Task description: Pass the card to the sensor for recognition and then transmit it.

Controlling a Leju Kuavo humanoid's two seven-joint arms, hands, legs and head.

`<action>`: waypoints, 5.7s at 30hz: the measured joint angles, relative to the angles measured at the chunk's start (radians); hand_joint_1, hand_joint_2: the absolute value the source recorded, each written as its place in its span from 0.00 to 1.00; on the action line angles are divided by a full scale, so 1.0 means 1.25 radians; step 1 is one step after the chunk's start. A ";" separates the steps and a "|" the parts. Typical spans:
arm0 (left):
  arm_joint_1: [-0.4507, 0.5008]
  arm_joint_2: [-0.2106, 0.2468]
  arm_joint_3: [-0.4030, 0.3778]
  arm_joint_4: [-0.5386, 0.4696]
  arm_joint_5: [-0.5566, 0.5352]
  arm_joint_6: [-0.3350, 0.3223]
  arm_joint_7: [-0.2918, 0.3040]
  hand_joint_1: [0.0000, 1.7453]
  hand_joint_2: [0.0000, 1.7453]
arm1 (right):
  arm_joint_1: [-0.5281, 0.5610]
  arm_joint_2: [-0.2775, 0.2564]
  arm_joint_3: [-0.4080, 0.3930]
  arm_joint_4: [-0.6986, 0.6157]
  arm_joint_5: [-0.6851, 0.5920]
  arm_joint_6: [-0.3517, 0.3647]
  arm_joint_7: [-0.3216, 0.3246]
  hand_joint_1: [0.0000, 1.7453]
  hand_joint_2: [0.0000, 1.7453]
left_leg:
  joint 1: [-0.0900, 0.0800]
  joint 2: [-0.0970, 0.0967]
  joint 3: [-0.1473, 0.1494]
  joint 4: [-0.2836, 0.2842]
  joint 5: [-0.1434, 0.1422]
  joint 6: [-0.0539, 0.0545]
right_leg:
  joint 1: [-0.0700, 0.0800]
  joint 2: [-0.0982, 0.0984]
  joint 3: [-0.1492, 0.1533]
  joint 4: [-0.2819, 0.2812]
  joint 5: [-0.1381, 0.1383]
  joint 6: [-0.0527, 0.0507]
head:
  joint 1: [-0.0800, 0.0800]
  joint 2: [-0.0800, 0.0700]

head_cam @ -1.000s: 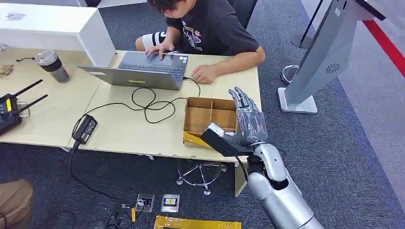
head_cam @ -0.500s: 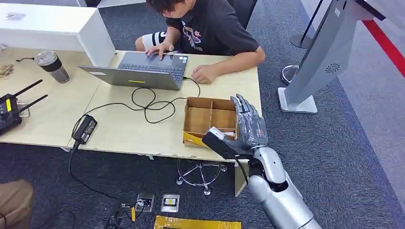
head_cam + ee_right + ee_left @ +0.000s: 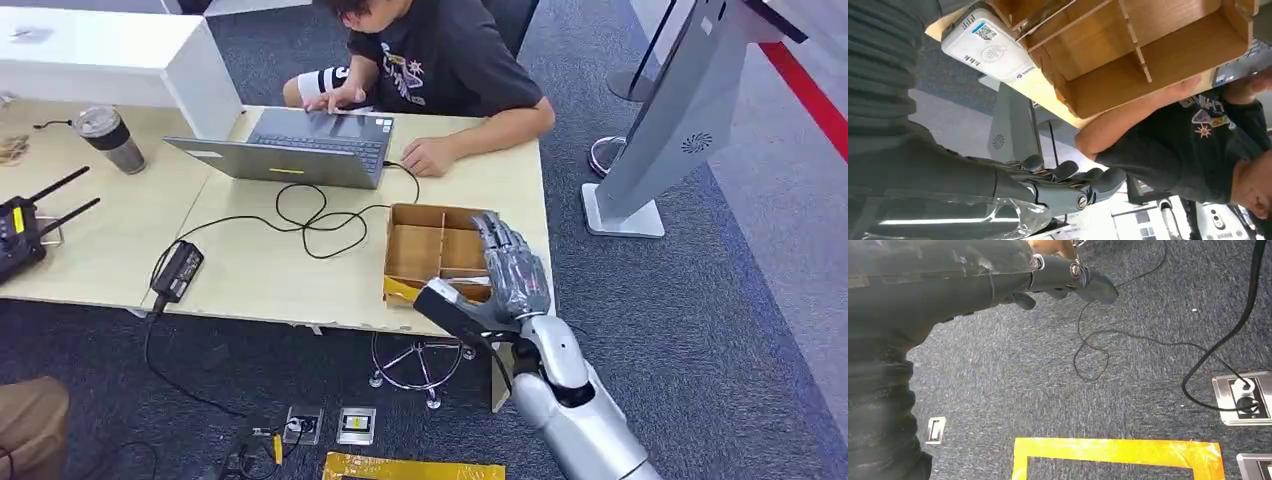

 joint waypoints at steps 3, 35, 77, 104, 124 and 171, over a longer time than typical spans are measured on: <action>0.000 0.000 0.000 0.000 0.000 0.000 0.000 0.00 1.00 | 0.003 0.005 0.000 0.000 0.002 0.009 0.000 0.00 1.00 | 0.000 0.000 0.000 0.000 0.000 0.000 | 0.000 0.000 0.000 0.000 0.000 0.000 | 0.000 0.000; -0.001 -0.001 0.000 0.000 -0.011 -0.003 0.002 0.00 1.00 | 0.001 0.034 0.001 0.029 0.016 0.057 0.011 0.03 1.00 | 0.000 0.000 0.000 0.000 0.000 0.000 | 0.000 0.000 0.000 0.000 0.000 0.000 | 0.000 0.000; -0.002 -0.001 0.000 0.000 -0.012 -0.004 0.002 0.00 1.00 | -0.019 0.033 0.001 0.105 0.031 0.049 0.025 0.26 1.00 | 0.000 0.000 0.000 0.000 0.000 0.000 | 0.000 0.000 0.000 0.000 0.000 0.000 | 0.000 0.000; -0.003 -0.001 0.000 0.000 -0.014 -0.006 0.002 0.00 1.00 | -0.047 0.030 0.001 0.164 0.046 0.020 0.027 0.46 1.00 | 0.000 0.000 0.000 0.000 0.000 0.000 | 0.000 0.000 0.000 0.000 0.000 0.000 | 0.000 0.000; -0.011 -0.001 0.000 0.000 -0.028 -0.017 0.002 0.00 1.00 | -0.062 0.027 0.001 0.203 0.050 0.007 0.024 0.60 1.00 | 0.000 0.000 0.000 0.000 0.000 0.000 | 0.000 0.000 0.000 0.000 0.000 0.000 | 0.000 0.000; -0.012 -0.002 0.000 0.000 -0.028 -0.009 0.001 0.00 1.00 | -0.160 -0.003 -0.070 0.081 -0.085 -0.104 -0.062 1.00 1.00 | 0.000 0.000 0.001 0.001 0.000 0.000 | 0.000 0.000 0.000 0.000 0.001 0.000 | 0.000 0.000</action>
